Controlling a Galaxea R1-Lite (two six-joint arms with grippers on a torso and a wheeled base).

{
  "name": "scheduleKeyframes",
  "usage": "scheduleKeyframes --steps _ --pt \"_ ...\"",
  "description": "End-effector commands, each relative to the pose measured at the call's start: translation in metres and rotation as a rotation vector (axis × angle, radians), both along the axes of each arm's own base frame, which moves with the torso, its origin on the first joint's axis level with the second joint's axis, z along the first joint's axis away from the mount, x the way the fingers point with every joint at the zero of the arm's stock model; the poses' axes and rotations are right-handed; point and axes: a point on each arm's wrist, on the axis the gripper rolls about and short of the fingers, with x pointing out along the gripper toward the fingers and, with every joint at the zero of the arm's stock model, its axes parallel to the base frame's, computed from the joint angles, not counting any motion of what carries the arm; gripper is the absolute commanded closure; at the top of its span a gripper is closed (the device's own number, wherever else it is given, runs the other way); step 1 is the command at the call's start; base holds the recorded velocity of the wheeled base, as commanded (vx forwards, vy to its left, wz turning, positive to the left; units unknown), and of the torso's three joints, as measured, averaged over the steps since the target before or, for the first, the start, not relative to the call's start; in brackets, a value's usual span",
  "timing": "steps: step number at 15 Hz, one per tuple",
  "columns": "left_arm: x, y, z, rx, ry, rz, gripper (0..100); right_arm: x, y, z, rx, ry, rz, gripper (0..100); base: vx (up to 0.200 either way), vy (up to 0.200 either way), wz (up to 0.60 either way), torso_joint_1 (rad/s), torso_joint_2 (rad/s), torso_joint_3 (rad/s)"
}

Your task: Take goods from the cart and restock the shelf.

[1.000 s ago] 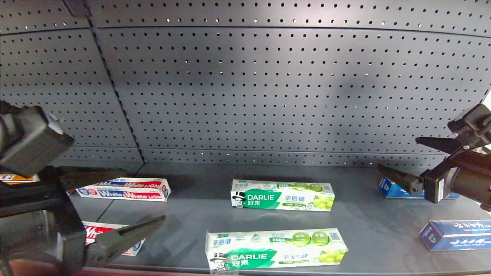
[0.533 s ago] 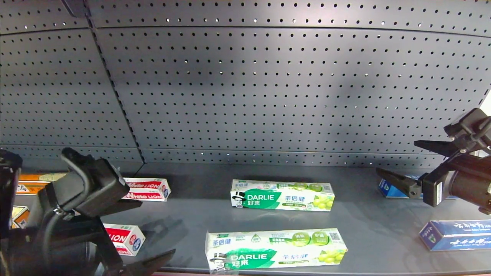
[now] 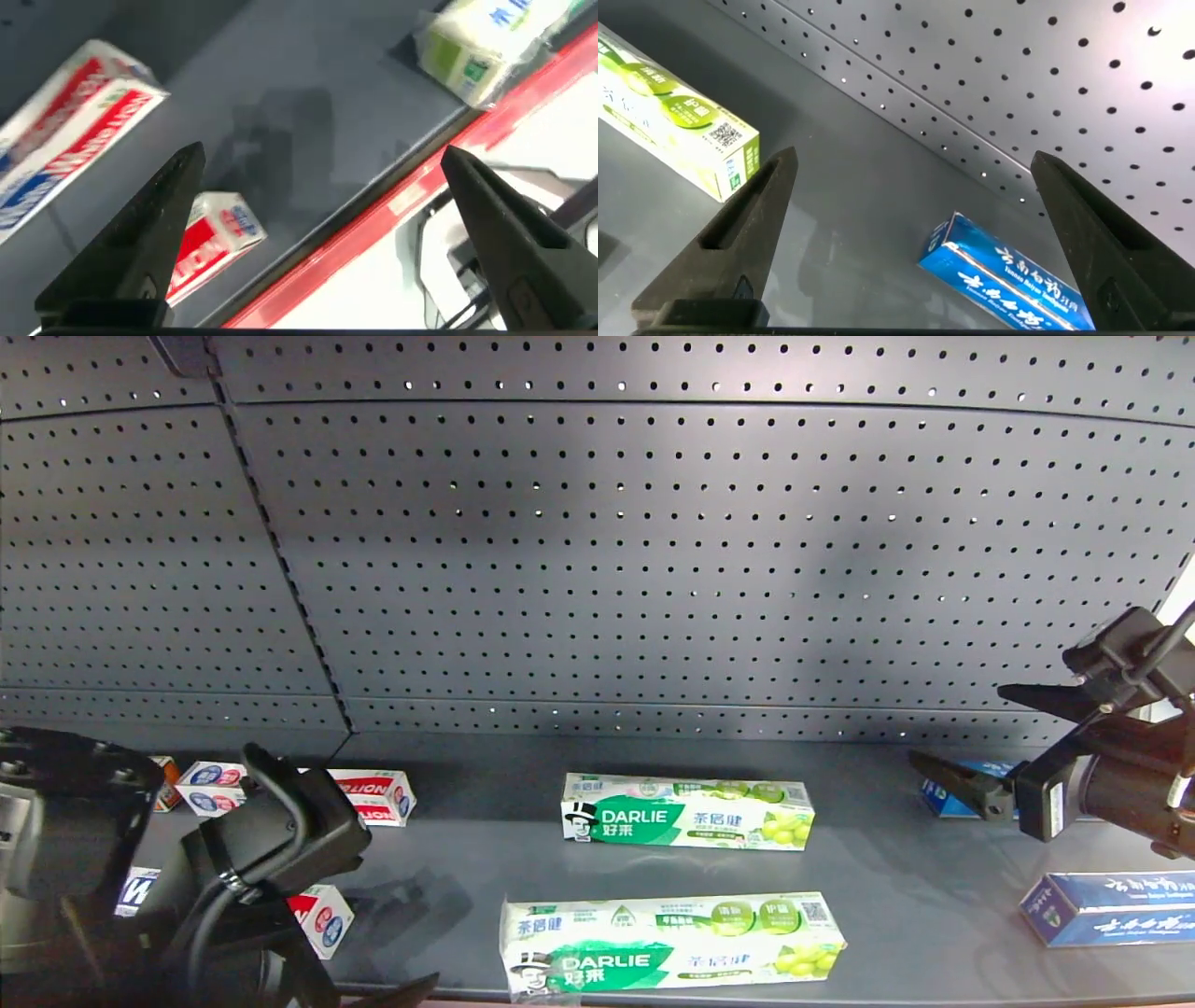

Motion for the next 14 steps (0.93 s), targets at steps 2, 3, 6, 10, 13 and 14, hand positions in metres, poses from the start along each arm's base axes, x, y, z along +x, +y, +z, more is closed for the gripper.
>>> scheduleKeyframes --steps 2,3,6,10,13,14 --pt "0.009 -0.009 -0.01 0.032 0.049 -0.018 0 0.003 0.001 -0.003 -0.002 0.015 -0.001 0 0.0 0.0 0.0 0.0 0.0 0.0" --pt "0.011 -0.011 -0.011 0.038 0.057 -0.021 0 0.004 0.001 -0.003 -0.002 0.012 -0.001 0 0.0 0.0 0.0 0.0 0.0 0.0" --pt "0.023 -0.017 -0.015 0.039 0.016 -0.032 0 0.004 0.001 -0.003 -0.001 0.01 -0.001 0 0.0 0.0 0.0 0.0 0.0 0.0" --pt "0.031 -0.022 -0.015 0.042 0.005 -0.036 0 0.006 -0.001 -0.004 -0.005 0.014 -0.013 0 0.0 0.0 0.0 0.0 0.0 0.0" --pt "0.041 -0.025 -0.013 0.042 0.004 -0.025 0 0.006 -0.001 -0.005 -0.006 0.017 -0.012 0 0.0 0.0 0.0 0.0 0.0 0.0" --pt "0.044 -0.027 -0.012 0.042 0.001 -0.026 0 0.006 -0.001 -0.005 -0.006 0.017 -0.012 0 0.0 0.0 0.0 0.0 0.0 0.0"
